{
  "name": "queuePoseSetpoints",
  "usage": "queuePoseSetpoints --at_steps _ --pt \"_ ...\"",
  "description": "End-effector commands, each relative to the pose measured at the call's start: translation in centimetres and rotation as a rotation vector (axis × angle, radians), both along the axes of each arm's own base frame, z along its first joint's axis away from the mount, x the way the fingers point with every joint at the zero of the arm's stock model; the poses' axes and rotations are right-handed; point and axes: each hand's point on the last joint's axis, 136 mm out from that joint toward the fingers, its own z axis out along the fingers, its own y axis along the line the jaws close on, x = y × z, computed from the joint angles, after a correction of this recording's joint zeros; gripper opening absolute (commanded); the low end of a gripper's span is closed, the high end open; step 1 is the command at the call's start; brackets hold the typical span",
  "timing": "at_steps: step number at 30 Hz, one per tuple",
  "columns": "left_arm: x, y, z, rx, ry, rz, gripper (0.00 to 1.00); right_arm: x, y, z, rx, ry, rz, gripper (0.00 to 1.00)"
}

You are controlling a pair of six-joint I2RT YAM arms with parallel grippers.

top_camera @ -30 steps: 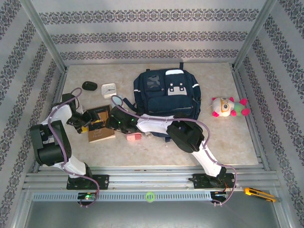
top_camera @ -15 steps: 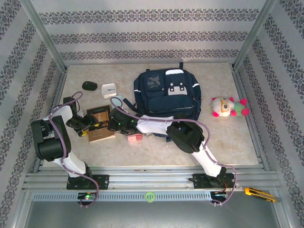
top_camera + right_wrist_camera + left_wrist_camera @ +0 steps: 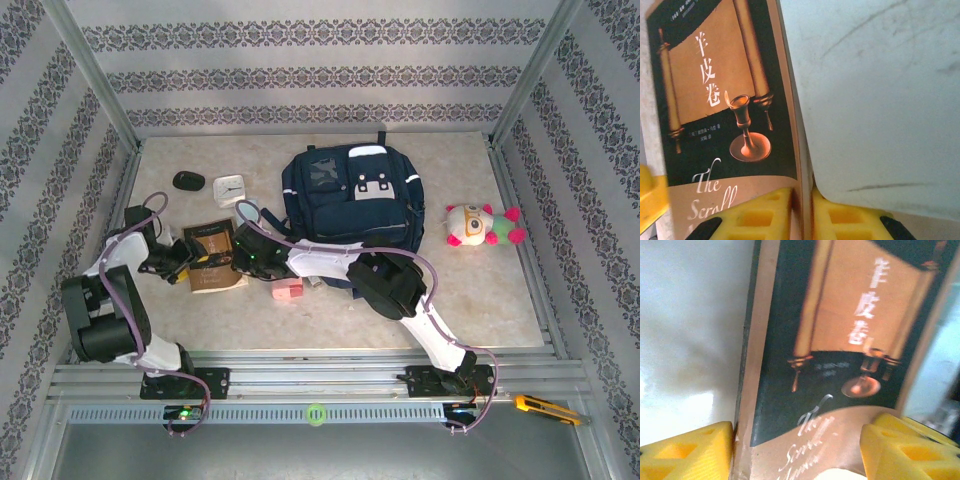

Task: Pack the student bag

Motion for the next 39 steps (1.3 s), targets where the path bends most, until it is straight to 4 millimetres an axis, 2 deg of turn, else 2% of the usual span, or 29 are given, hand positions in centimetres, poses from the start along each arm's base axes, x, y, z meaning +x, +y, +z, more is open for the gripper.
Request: queuePoseSetpoints --at_steps 1,9,18,20,22,25,27,29,32,36,39 --pt "0.5 -3.5 3.1 -0.197 -0.074 -0.033 0.66 -1.1 0.2 -2.3 -0.018 0.044 0.01 0.16" --pt "0.8 -4.2 1.4 -0.234 -0.062 -0.028 0.66 -1.1 0.2 -2.2 -0.004 0.051 0.004 0.15" --pt "1.6 -4.3 2.0 -0.199 -0.099 -0.033 0.57 -0.9 0.0 -2.1 0.0 0.05 -0.002 0.15" --pt "1.5 -3.9 2.1 -0.168 -0.096 -0.026 0.44 -0.9 -0.1 -2.2 -0.002 0.052 -0.004 0.15" --pt "1.4 -3.1 2.1 -0.112 -0.085 -0.021 0.25 -0.9 -0.1 -1.9 0.001 0.048 -0.004 0.15" --pt "1.2 -1.8 2.3 -0.022 -0.076 -0.011 0.08 -0.8 -0.4 -1.3 0.001 0.034 -0.008 0.17" --pt "1.0 -0.9 2.7 0.045 -0.072 -0.011 0.0 -0.7 -0.7 -0.5 0.004 0.019 -0.007 0.2" --pt "0.8 -0.1 3.6 0.109 -0.077 -0.02 0.0 -0.6 -1.2 0.7 0.0 -0.014 -0.005 0.26" --pt "0.4 1.1 6.1 0.212 -0.114 -0.033 0.0 -0.4 -2.0 3.1 -0.005 -0.075 0.004 0.37" --pt "0.3 1.7 11.1 0.307 -0.246 -0.051 0.0 -0.1 -2.9 7.1 0.01 -0.175 0.017 0.49" --pt "0.8 0.2 16.0 0.296 -0.442 -0.111 0.0 0.3 -3.6 11.2 0.056 -0.267 0.036 0.54"
